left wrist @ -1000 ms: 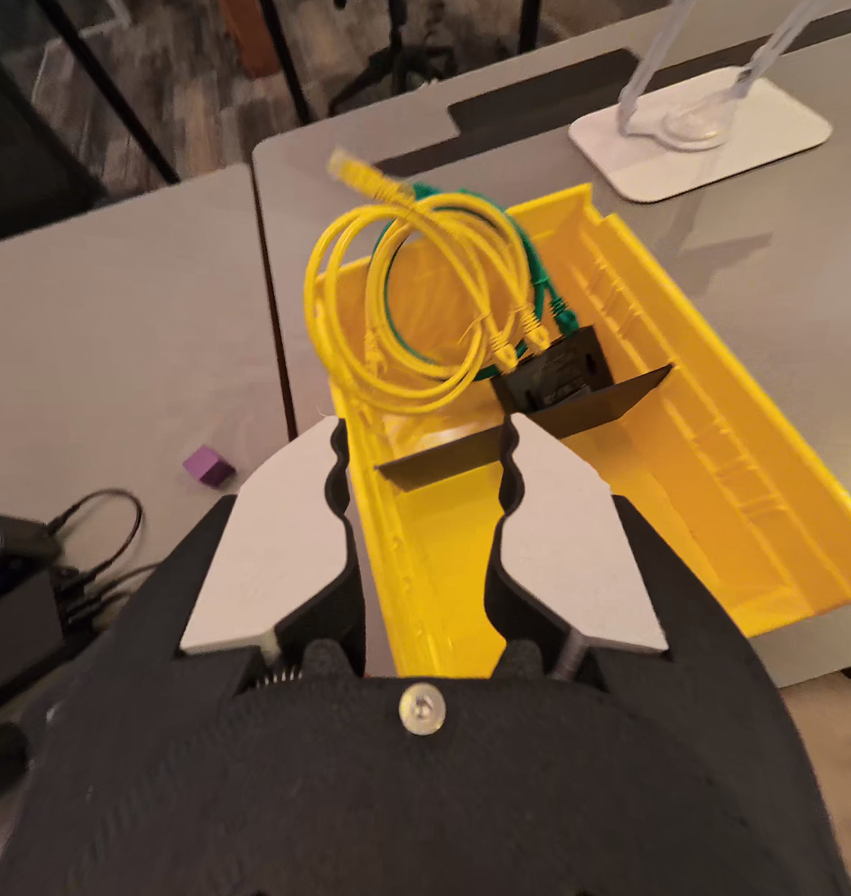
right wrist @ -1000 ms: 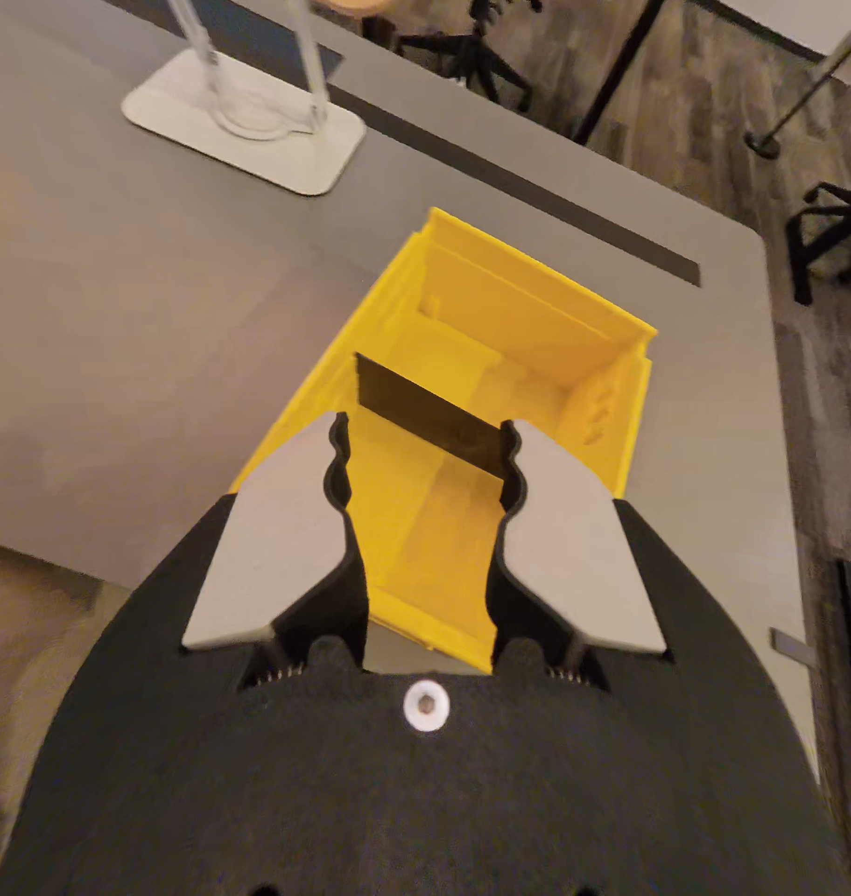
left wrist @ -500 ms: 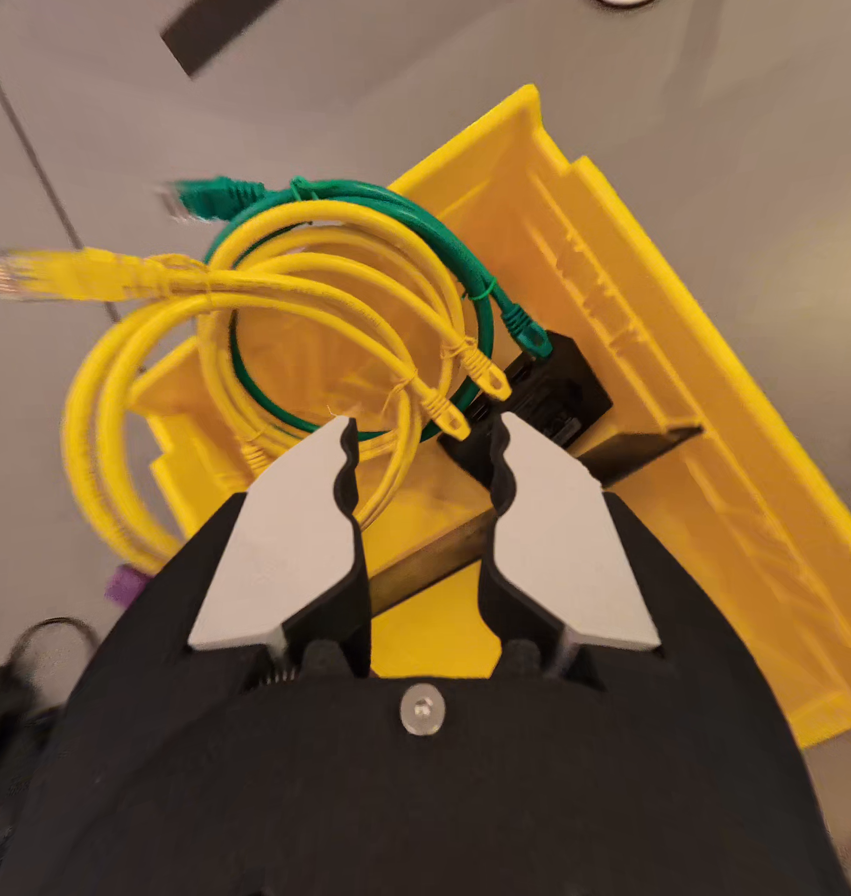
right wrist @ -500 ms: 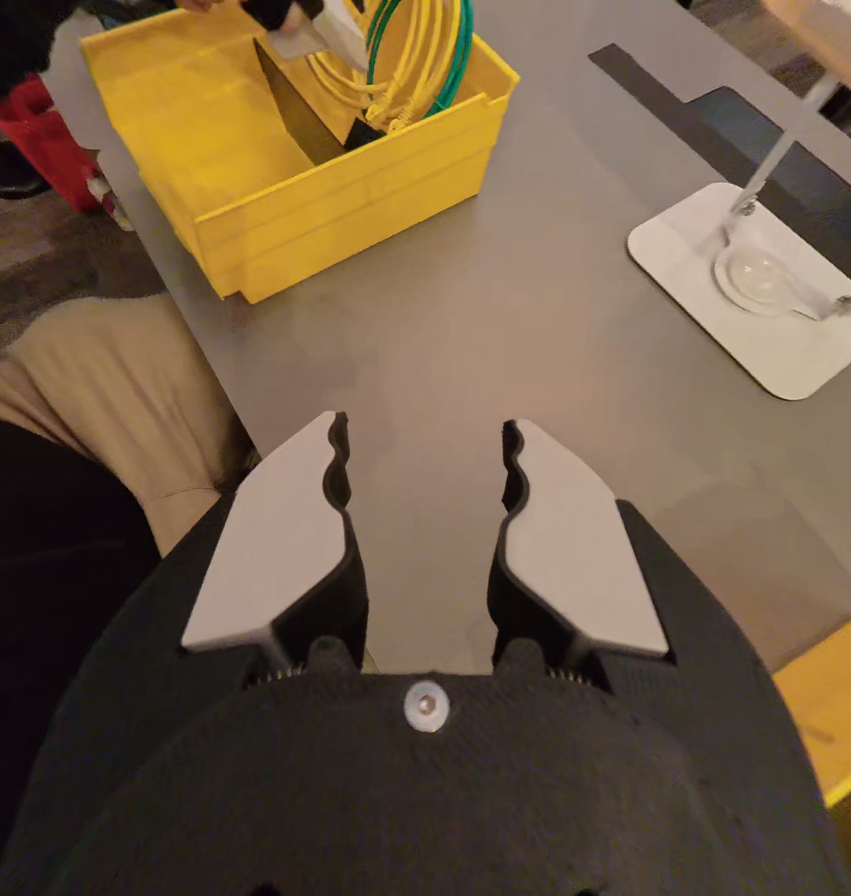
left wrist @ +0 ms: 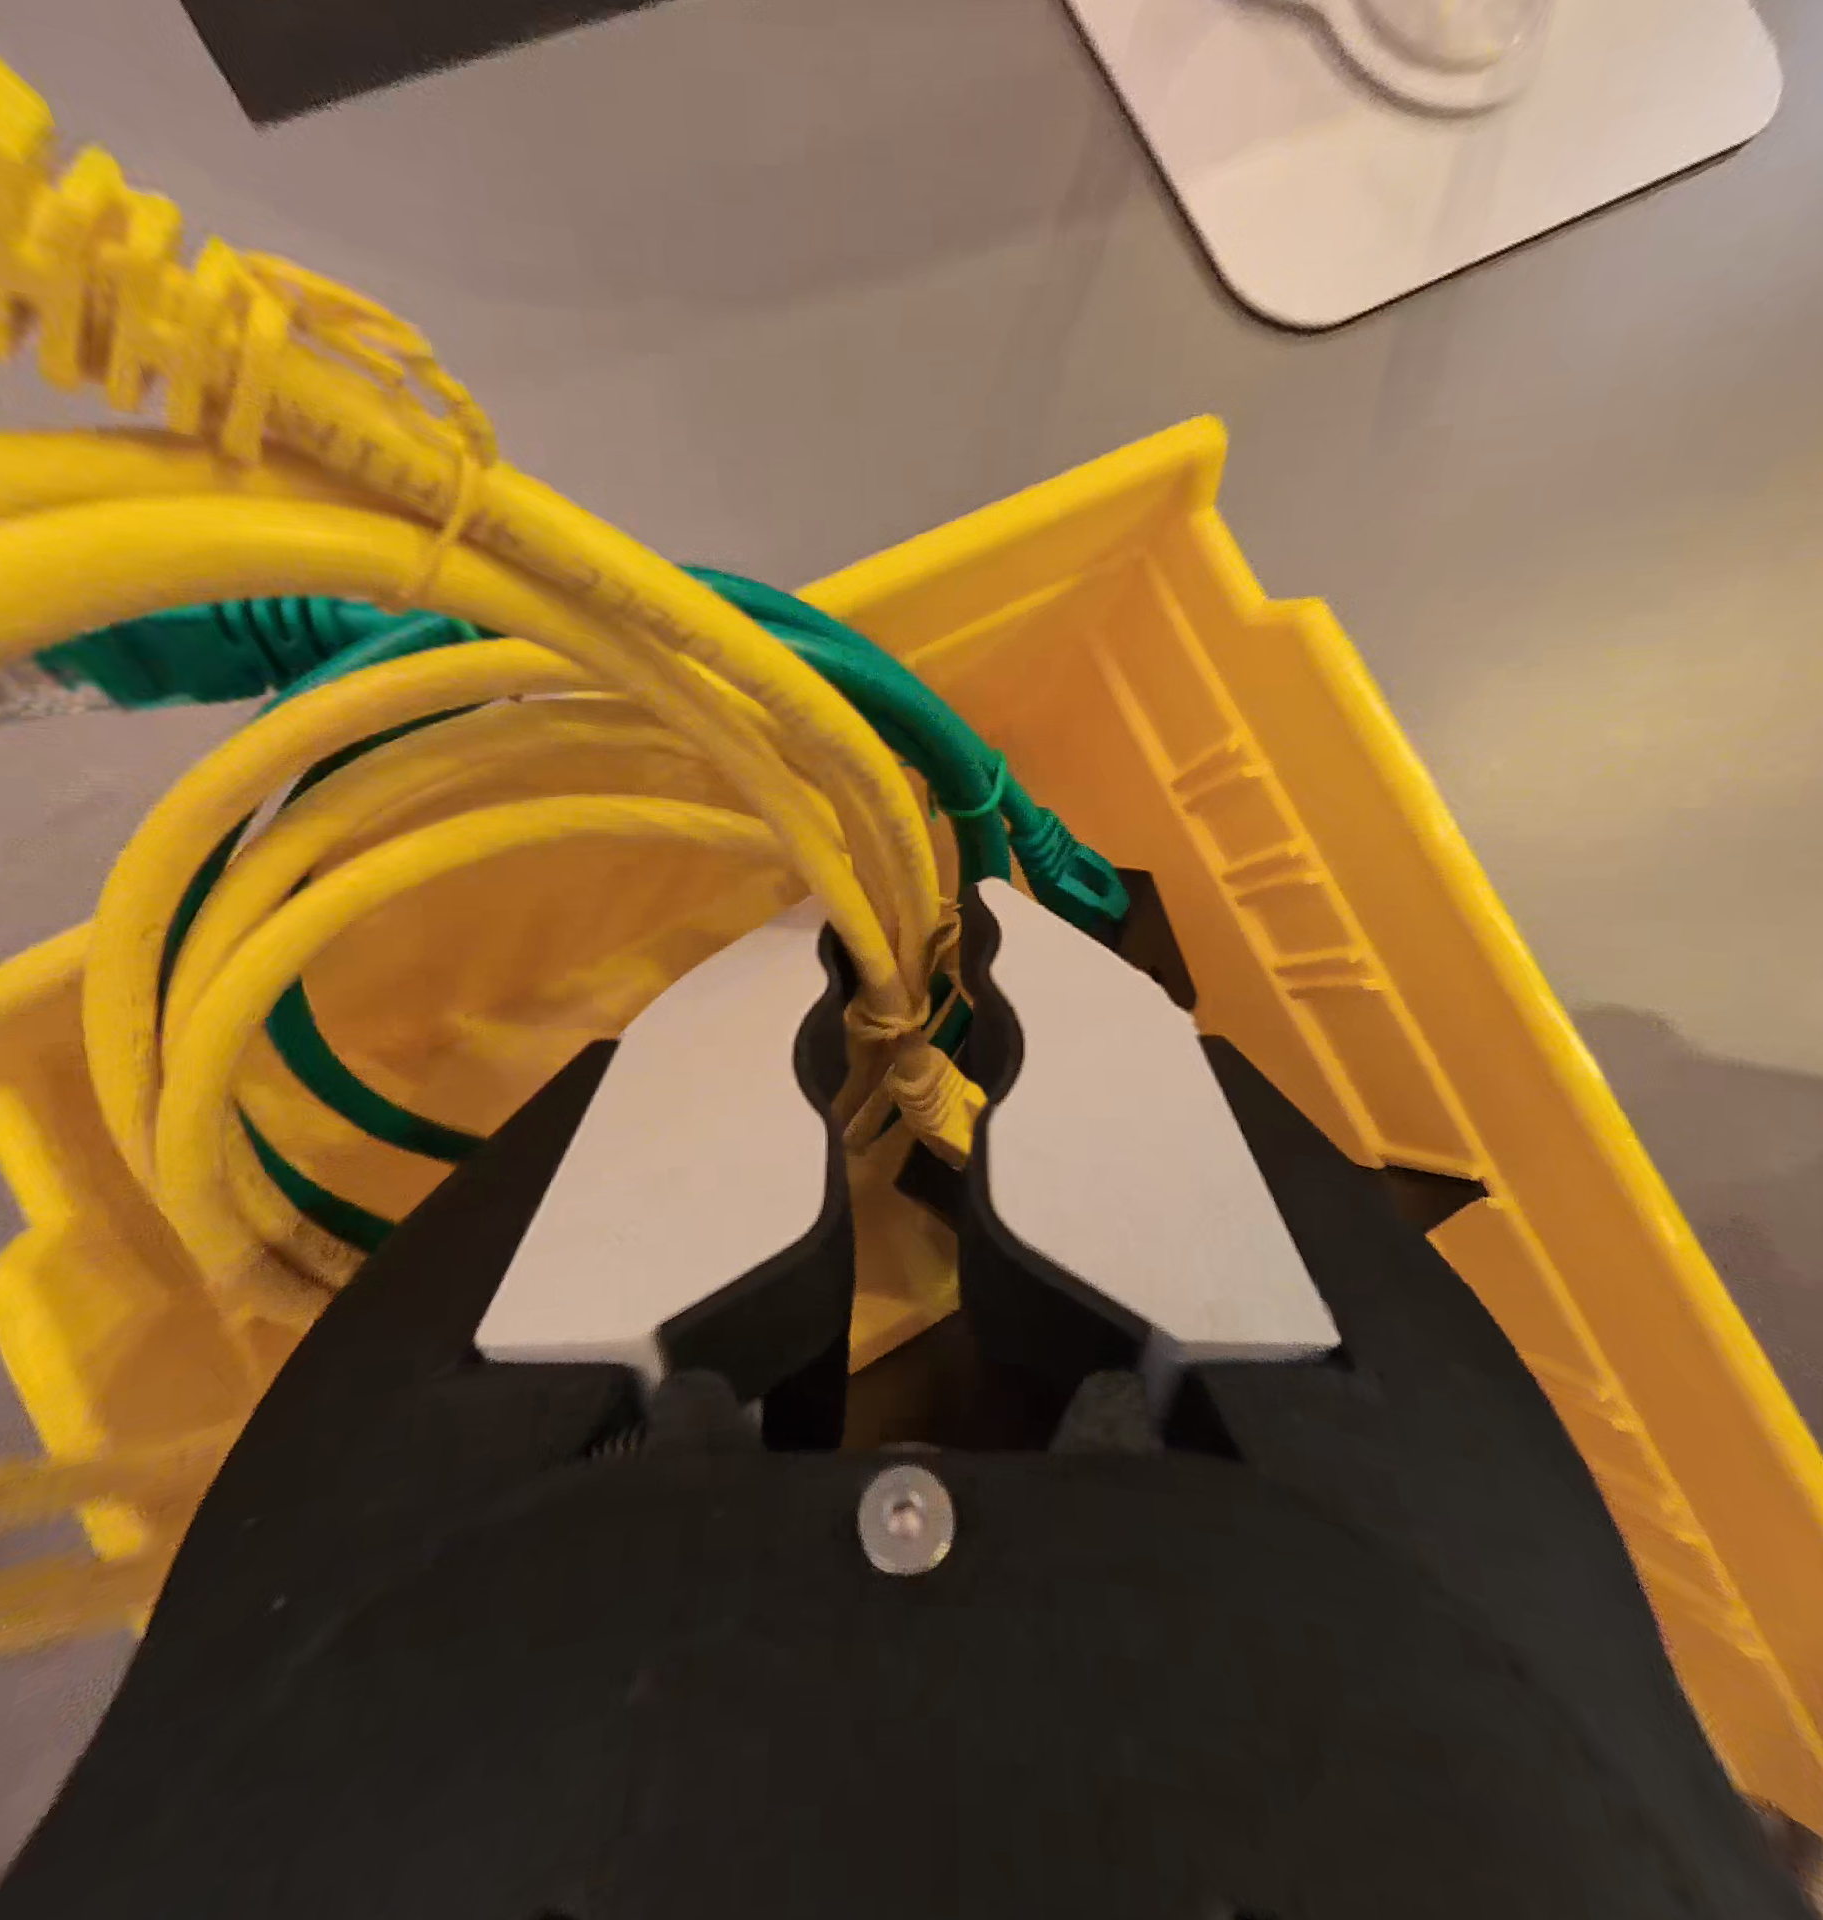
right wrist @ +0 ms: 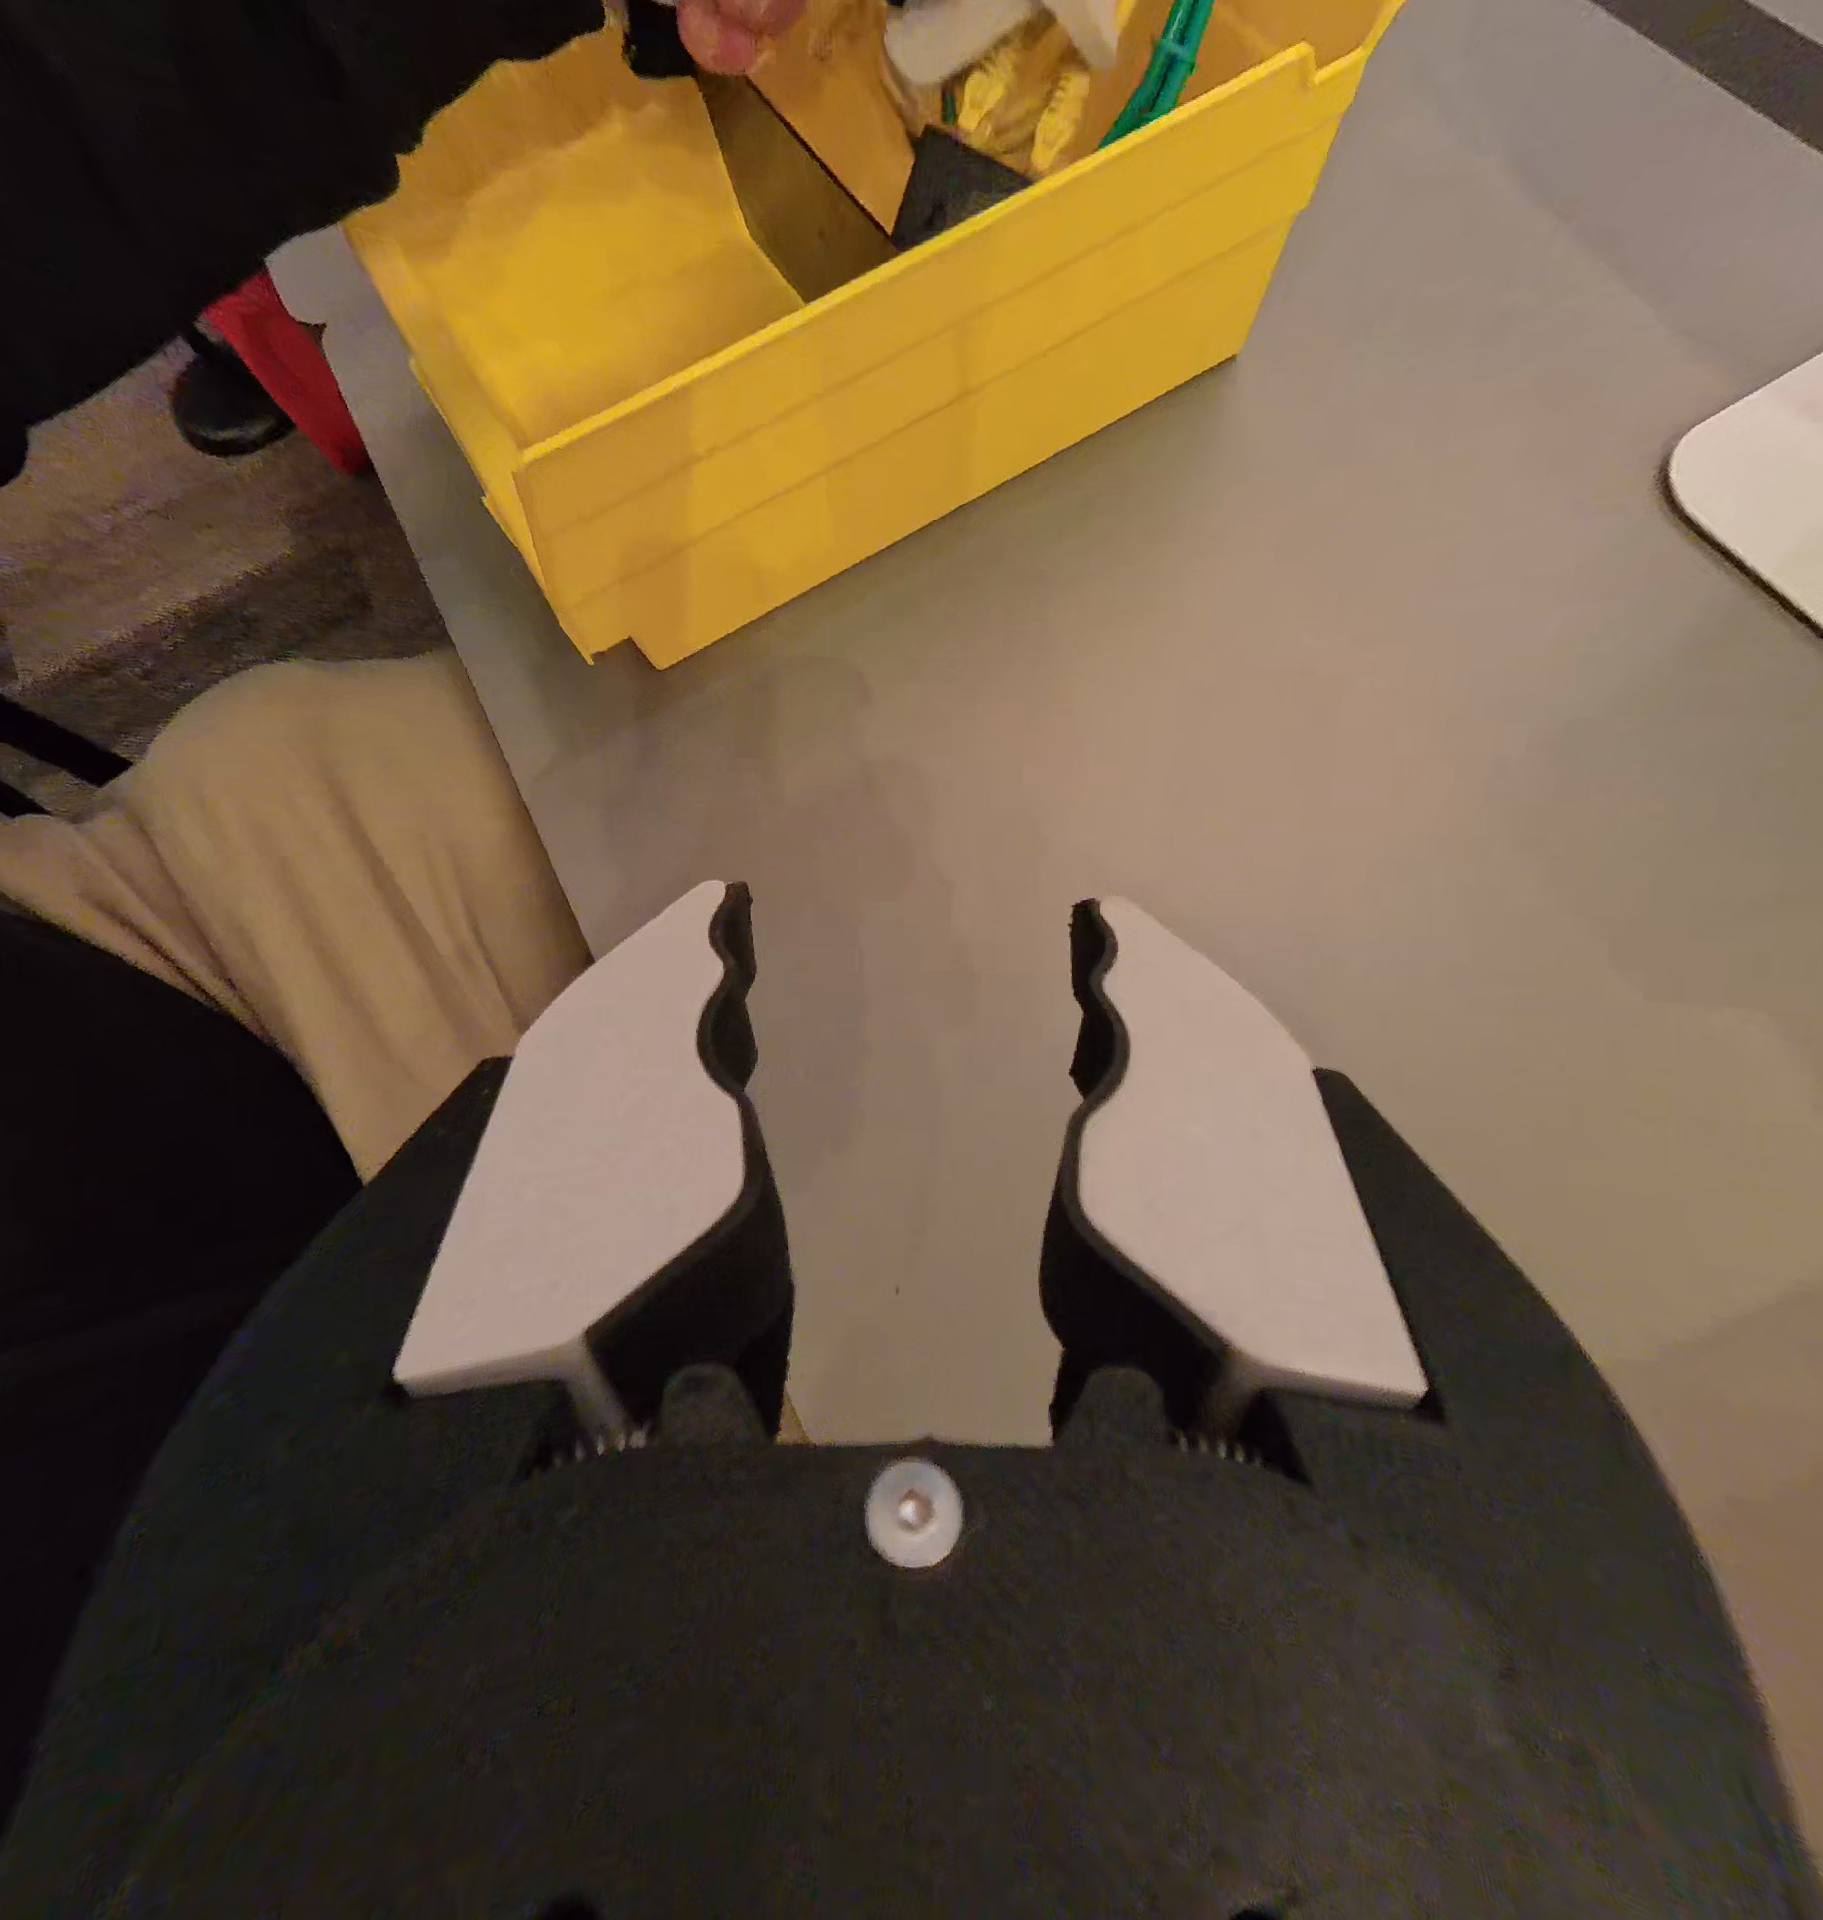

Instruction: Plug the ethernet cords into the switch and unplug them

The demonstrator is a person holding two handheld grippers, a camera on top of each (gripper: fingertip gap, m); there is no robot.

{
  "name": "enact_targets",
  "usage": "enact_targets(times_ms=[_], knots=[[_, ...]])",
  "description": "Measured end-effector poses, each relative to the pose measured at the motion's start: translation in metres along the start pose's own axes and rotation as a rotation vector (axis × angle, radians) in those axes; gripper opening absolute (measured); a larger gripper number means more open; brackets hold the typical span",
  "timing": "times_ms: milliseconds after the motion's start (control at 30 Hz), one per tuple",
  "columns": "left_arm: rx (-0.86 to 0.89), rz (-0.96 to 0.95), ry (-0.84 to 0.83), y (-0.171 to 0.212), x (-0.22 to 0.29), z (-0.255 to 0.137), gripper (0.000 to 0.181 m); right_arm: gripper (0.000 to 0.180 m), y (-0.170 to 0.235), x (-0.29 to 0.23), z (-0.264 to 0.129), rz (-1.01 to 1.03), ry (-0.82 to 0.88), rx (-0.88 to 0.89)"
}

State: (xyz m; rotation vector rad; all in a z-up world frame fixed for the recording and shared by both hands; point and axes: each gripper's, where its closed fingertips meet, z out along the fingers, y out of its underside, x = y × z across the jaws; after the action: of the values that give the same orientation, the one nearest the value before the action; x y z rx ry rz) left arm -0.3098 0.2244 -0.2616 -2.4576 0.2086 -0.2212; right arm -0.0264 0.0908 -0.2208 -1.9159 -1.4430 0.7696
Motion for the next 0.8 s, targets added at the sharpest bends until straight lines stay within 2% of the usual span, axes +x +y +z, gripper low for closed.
enact_targets(times_ms=[167,300,467,633,800], knots=[[0.080,0.106,-0.053,-0.020,0.008,-0.021,0.014,0.059,0.007,0.003,0.010,0.001,0.003,-0.013],[0.163,0.169,-0.043,-0.045,0.027,-0.049,0.013,0.060,-0.004,0.005,0.006,0.027,-0.018,0.047],[0.275,0.254,-0.058,-0.073,0.053,-0.091,0.013,0.063,-0.032,0.013,-0.004,0.074,-0.050,0.150],[0.379,0.291,0.015,-0.090,0.084,-0.129,0.013,0.069,-0.066,0.023,-0.006,0.101,-0.085,0.254],[0.419,0.403,0.128,-0.093,0.138,-0.153,0.013,0.073,-0.103,0.021,-0.003,0.083,-0.165,0.375]])
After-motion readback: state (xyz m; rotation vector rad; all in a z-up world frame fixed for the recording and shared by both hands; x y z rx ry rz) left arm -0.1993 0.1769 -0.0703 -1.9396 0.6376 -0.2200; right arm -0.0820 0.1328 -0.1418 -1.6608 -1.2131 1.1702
